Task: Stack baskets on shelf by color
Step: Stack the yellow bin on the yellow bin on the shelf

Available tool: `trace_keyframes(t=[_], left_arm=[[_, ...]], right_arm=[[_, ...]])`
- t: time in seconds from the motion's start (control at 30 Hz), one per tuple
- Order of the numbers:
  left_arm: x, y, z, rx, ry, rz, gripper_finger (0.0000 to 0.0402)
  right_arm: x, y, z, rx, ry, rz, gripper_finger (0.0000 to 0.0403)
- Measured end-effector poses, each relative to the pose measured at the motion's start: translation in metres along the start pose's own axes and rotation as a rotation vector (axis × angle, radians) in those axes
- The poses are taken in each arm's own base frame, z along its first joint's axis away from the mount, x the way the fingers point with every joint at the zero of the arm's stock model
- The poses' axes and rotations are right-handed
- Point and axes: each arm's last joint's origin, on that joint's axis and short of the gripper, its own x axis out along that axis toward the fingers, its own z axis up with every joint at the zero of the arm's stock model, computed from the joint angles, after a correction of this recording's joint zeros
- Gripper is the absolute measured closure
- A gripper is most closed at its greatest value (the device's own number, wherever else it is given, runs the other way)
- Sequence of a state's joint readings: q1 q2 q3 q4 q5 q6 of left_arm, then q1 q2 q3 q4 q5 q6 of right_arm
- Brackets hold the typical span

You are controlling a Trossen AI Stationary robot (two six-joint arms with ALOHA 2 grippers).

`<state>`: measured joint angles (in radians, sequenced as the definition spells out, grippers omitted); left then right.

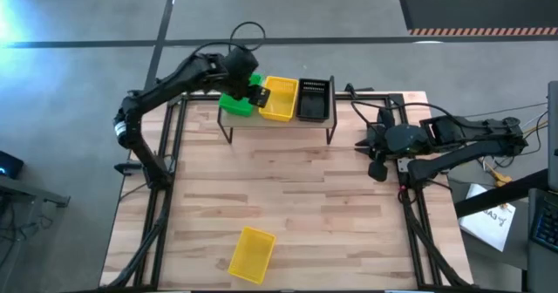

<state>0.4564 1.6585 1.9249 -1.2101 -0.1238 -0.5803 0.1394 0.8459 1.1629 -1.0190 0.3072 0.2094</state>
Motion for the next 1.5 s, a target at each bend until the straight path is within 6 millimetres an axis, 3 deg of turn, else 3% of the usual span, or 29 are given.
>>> trace_keyframes(t=[0.13, 0.27, 0.4, 0.57, 0.83, 1.0, 1.13, 1.33, 1.5], left_arm=[[-0.033, -0.007, -0.015, 0.160, 0.009, -0.059, 0.0210], [-0.062, -0.023, -0.049, 0.395, 0.056, -0.123, 0.0210], [-0.075, -0.046, -0.091, 0.566, 0.148, -0.183, 0.0210], [-0.081, -0.076, -0.144, 0.613, 0.240, -0.244, 0.0210], [-0.079, -0.117, -0.234, 0.753, 0.287, -0.410, 0.0210], [-0.075, -0.126, -0.289, 0.854, 0.290, -0.529, 0.0210], [-0.059, -0.126, -0.334, 0.875, 0.307, -0.619, 0.0210], [-0.037, -0.120, -0.389, 1.016, 0.275, -0.933, 0.0210], [-0.017, -0.104, -0.406, 1.028, 0.145, -0.832, 0.0210]], right_arm=[[0.000, 0.000, 0.001, 0.003, -0.008, 0.002, 0.0349], [0.004, 0.002, 0.000, 0.000, 0.004, 0.021, 0.0349], [0.013, 0.007, 0.000, -0.001, -0.014, 0.107, 0.0349], [0.033, 0.019, -0.001, 0.018, -0.085, 0.287, 0.0349], [0.066, 0.038, -0.010, 0.162, -0.098, 0.284, 0.0349], [0.079, 0.054, -0.012, 0.254, -0.087, 0.278, 0.0349], [0.082, 0.068, -0.009, 0.313, -0.082, 0.251, 0.0349], [0.082, 0.091, 0.002, 0.341, -0.138, 0.154, 0.0349], [0.082, 0.112, 0.019, 0.320, -0.162, 0.137, 0.0349]])
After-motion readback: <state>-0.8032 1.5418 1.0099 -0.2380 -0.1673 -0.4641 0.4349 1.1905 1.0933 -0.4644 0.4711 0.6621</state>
